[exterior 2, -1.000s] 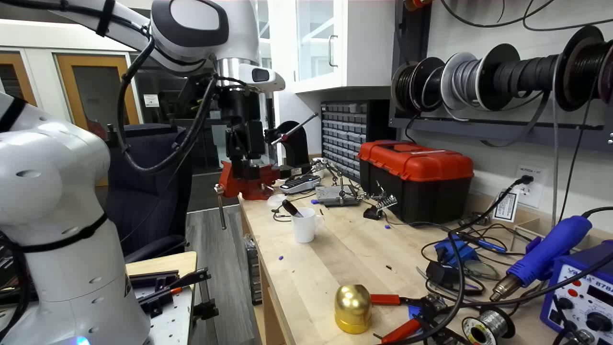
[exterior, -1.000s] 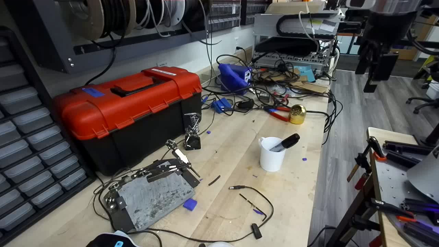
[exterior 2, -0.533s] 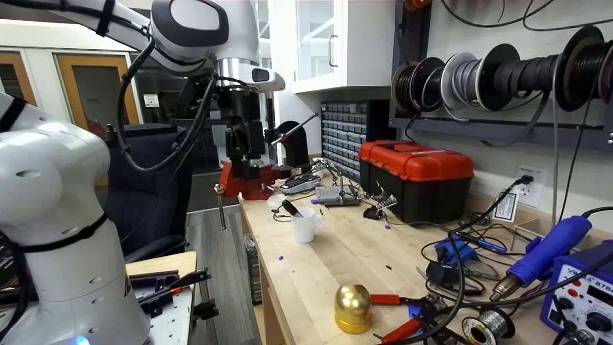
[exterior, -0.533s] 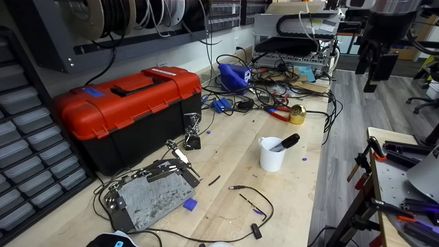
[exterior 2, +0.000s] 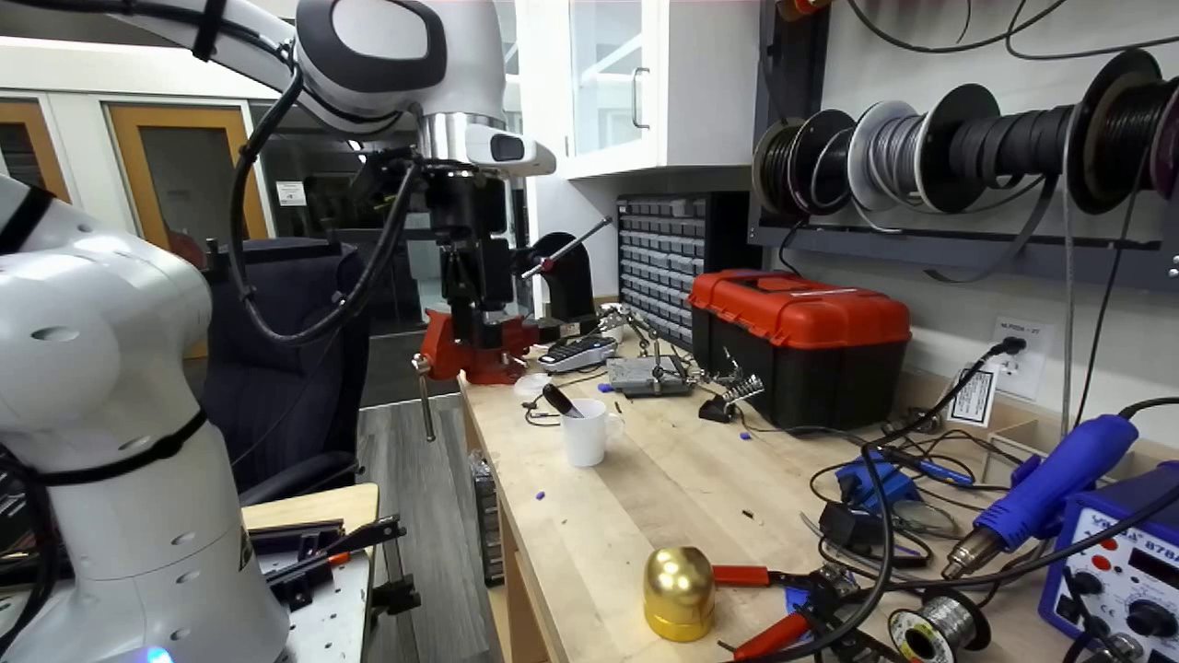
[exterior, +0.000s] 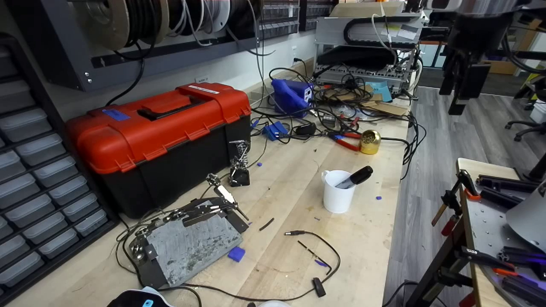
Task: Remove the marker from the mug cup and place it on the table
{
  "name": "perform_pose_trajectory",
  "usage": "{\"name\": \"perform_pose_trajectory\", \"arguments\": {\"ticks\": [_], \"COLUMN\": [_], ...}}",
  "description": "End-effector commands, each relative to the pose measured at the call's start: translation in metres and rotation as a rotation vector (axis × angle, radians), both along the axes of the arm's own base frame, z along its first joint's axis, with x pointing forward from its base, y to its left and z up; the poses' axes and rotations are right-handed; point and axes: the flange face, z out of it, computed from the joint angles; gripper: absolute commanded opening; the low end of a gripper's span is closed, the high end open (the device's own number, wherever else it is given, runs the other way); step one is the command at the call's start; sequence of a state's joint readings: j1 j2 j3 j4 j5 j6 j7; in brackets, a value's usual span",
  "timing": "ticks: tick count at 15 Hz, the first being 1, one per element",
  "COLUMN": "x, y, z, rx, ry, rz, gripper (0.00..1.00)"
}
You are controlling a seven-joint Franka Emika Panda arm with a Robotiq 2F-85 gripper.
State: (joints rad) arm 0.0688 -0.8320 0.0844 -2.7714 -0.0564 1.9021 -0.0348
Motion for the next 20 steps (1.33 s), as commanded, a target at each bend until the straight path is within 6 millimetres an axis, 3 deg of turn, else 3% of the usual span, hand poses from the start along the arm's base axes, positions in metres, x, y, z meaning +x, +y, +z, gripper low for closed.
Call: {"name": "perform_pose_trajectory", "arguments": {"ticks": [1, 10, 15, 20], "x": [0.015, 0.061, 0.085, 0.104], "y": [0.002, 0.036, 0.065, 0.076], "z": [-0.003, -0.039, -0.042, -0.052], "rx": [0.063, 0.093, 0.124, 0.13], "ry": [-0.024, -0.083, -0.086, -0.098], "rz": [-0.032, 0.023, 0.027, -0.091], "gripper": [1.0, 1.0, 1.0, 1.0]}}
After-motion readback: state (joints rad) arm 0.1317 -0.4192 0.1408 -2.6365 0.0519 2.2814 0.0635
